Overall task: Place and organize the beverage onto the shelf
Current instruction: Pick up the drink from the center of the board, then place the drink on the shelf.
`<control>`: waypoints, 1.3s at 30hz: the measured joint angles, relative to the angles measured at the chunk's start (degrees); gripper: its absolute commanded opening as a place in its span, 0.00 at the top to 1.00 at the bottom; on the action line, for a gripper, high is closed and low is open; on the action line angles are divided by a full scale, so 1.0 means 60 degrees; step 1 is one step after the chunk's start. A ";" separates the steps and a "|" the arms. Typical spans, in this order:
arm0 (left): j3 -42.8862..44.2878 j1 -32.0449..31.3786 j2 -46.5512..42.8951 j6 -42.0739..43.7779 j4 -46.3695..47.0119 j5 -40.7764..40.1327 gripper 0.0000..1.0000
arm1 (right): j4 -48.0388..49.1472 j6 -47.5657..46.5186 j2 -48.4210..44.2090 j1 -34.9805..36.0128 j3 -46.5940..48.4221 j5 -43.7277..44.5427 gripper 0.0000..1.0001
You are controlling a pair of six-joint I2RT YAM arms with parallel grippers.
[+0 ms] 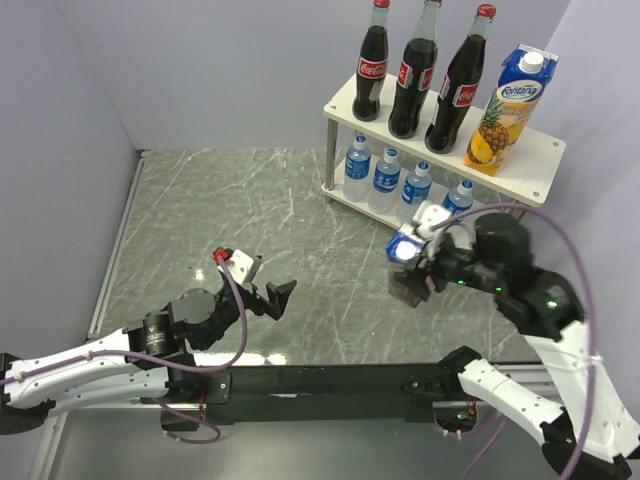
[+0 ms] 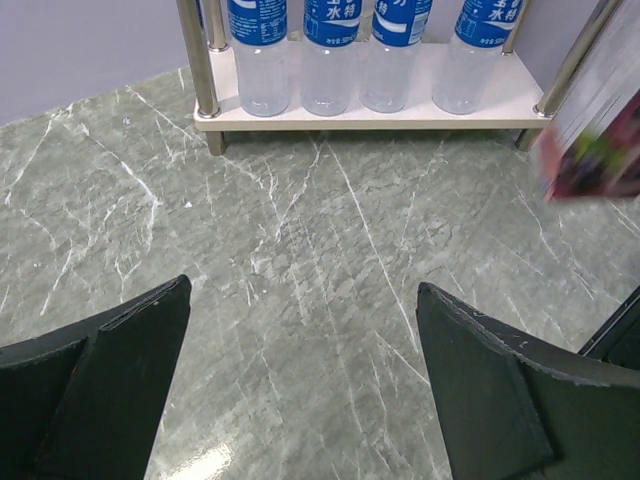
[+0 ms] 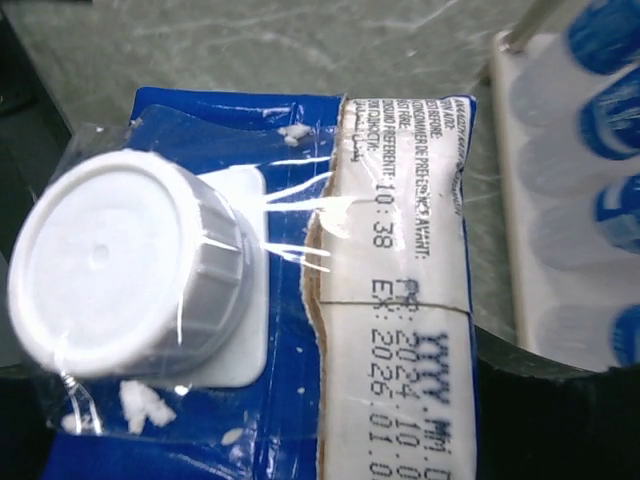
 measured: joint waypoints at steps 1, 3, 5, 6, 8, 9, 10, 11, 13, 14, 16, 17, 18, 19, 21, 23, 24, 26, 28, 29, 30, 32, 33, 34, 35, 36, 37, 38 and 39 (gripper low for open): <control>0.0000 0.0004 -0.0007 0.0000 0.0000 0.0000 0.01 | -0.0382 -0.0033 0.0073 -0.0171 0.0656 0.0011 1.00; 0.0000 0.0000 -0.0007 0.0000 0.0000 0.0011 0.00 | -0.0984 -0.0113 0.0222 -0.0408 0.1909 0.0091 1.00; 0.0000 0.0000 -0.0007 0.0000 -0.0011 0.0036 0.00 | -0.1392 -0.0127 0.0372 -0.0484 0.2943 0.0200 1.00; 0.0000 0.0004 -0.0015 0.0000 -0.0022 0.0044 0.01 | -0.1621 -0.0135 0.0492 -0.0495 0.3504 0.0277 1.00; 0.0000 0.0004 -0.0055 0.0000 -0.0051 0.0102 0.01 | -0.1974 -0.0117 0.0710 -0.0514 0.4379 0.0386 1.00; 0.0000 0.0000 -0.0080 0.0000 -0.0055 0.0117 0.01 | -0.2116 -0.0106 0.0783 -0.0543 0.4707 0.0433 1.00; 0.0000 0.0000 -0.0109 0.0000 -0.0058 0.0142 0.00 | -0.2259 -0.0069 0.0820 -0.0619 0.4994 0.0481 1.00; 0.0000 0.0004 -0.0124 0.0000 -0.0076 0.0171 0.01 | -0.2415 -0.0029 0.0831 -0.0692 0.5238 0.0532 1.00; 0.0000 0.0004 -0.0182 0.0000 -0.0135 0.0193 0.00 | -0.2779 0.0044 0.0936 -0.0838 0.5712 0.0721 1.00; 0.0000 0.0000 -0.0193 0.0000 -0.0168 0.0208 0.01 | -0.2943 0.0069 0.0998 -0.0922 0.5931 0.0834 1.00; 0.0000 0.0004 -0.0255 0.0000 -0.0197 0.0251 0.01 | -0.3202 0.0142 0.1177 -0.1133 0.6317 0.1038 1.00; 0.0000 0.0004 -0.0284 0.0004 -0.0197 0.0273 0.00 | -0.3300 0.0164 0.1290 -0.1239 0.6506 0.1151 1.00; 0.0000 0.0004 -0.0306 0.0004 -0.0200 0.0291 0.00 | -0.3362 0.0197 0.1410 -0.1333 0.6688 0.1286 1.00; 0.0000 0.0004 -0.0339 0.0004 -0.0197 0.0310 0.01 | -0.3391 0.0219 0.1534 -0.1421 0.6845 0.1428 1.00; 0.0000 0.0004 -0.0372 0.0007 -0.0197 0.0372 0.00 | -0.3413 0.0255 0.1770 -0.1581 0.7104 0.1647 1.00; 0.0000 0.0004 -0.0372 0.0011 -0.0197 0.0433 0.01 | -0.3439 0.0302 0.2014 -0.1770 0.7369 0.1796 1.00; 0.0000 0.0004 -0.0364 0.0015 -0.0197 0.0459 0.00 | -0.3457 0.0321 0.2106 -0.1861 0.7482 0.1858 1.00; 0.0000 0.0004 -0.0350 0.0044 -0.0193 0.0506 0.00 | -0.3530 0.0350 0.2320 -0.2065 0.7817 0.1963 1.00; 0.0000 0.0004 -0.0310 0.0076 -0.0193 0.0550 0.00 | -0.3523 0.0386 0.2619 -0.2313 0.8098 0.2033 1.00; 0.0000 0.0004 -0.0284 0.0080 -0.0193 0.0583 0.00 | -0.3526 0.0390 0.2783 -0.2404 0.8266 0.2069 1.00; 0.0000 0.0004 -0.0270 0.0080 -0.0197 0.0616 0.01 | -0.3523 0.0397 0.2860 -0.2521 0.8342 0.2095 1.00; 0.0000 0.0004 -0.0229 0.0080 -0.0193 0.0692 0.00 | -0.3523 0.0397 0.3082 -0.2725 0.8633 0.2226 1.00; 0.0000 0.0004 -0.0226 0.0084 -0.0197 0.0703 0.00 | -0.3493 0.0393 0.3155 -0.2812 0.8750 0.2310 1.00; 0.0000 0.0004 -0.0226 0.0084 -0.0197 0.0721 0.00 | -0.3461 0.0390 0.3195 -0.2896 0.8845 0.2397 1.00; 0.0000 0.0004 -0.0226 0.0084 -0.0197 0.0732 0.01 | -0.3439 0.0390 0.3202 -0.2965 0.8925 0.2514 1.00; 0.0000 0.0004 -0.0229 0.0084 -0.0197 0.0750 0.00 | -0.3413 0.0382 0.3202 -0.3020 0.8972 0.2612 1.00; 0.0000 0.0004 -0.0233 0.0087 -0.0189 0.0765 0.01 | -0.3406 0.0386 0.3198 -0.3093 0.9056 0.2736 1.00; 0.0000 0.0004 -0.0229 0.0091 -0.0193 0.0776 0.01 | -0.3402 0.0382 0.3191 -0.3147 0.9140 0.2867 1.00; 0.0000 0.0004 -0.0229 0.0098 -0.0193 0.0790 0.00 | -0.3388 0.0386 0.3180 -0.3202 0.9205 0.2980 1.00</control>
